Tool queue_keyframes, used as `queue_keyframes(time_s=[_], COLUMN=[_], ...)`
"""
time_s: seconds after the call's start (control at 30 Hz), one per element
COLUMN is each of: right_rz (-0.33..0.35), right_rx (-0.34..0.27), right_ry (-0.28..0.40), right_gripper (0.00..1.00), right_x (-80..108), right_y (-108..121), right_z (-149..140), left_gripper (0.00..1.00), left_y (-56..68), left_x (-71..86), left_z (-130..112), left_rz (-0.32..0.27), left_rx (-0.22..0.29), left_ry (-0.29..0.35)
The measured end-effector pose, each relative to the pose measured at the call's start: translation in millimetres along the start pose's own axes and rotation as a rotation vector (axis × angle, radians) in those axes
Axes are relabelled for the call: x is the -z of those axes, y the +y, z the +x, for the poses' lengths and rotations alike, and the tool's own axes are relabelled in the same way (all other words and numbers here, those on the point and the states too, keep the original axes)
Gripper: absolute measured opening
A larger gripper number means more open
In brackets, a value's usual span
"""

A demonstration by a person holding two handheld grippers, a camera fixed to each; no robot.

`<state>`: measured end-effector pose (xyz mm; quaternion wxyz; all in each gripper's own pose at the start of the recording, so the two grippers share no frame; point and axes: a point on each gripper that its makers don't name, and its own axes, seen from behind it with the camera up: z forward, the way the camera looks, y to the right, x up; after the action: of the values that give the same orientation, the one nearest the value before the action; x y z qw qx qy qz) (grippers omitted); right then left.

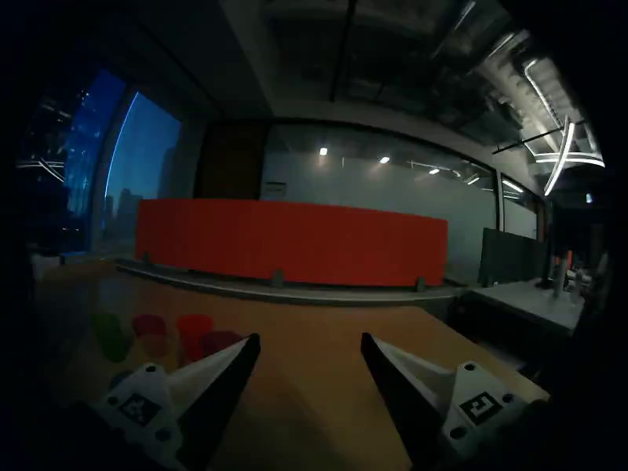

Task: Pour water

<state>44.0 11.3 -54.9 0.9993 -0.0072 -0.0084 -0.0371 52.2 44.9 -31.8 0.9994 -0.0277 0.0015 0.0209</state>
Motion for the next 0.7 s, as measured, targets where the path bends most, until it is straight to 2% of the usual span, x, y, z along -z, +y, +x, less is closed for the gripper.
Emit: queue_keyframes(time_s=[0.3, 0.5, 0.7], right_rz=[-0.009, -0.012, -0.023], right_rx=[-0.011, -0.004, -0.030], right_ry=[-0.029, -0.038, -0.055], right_gripper=[0.99, 0.99, 0.99], right_x=[-3.8, -5.7, -5.7], right_y=[-2.2, -6.5, -7.6], right_z=[-4.5, -5.3, -8.7], left_gripper=[0.88, 0.88, 0.88], left_y=[-7.3, -16.0, -25.1], left_x=[-1.1, -7.7, -14.5], left_z=[-5.9, -23.9, -38.2], left_rz=[0.050, 0.045, 0.049], left_rx=[-0.007, -0.025, -0.017], left_ry=[0.031, 0.015, 0.016])
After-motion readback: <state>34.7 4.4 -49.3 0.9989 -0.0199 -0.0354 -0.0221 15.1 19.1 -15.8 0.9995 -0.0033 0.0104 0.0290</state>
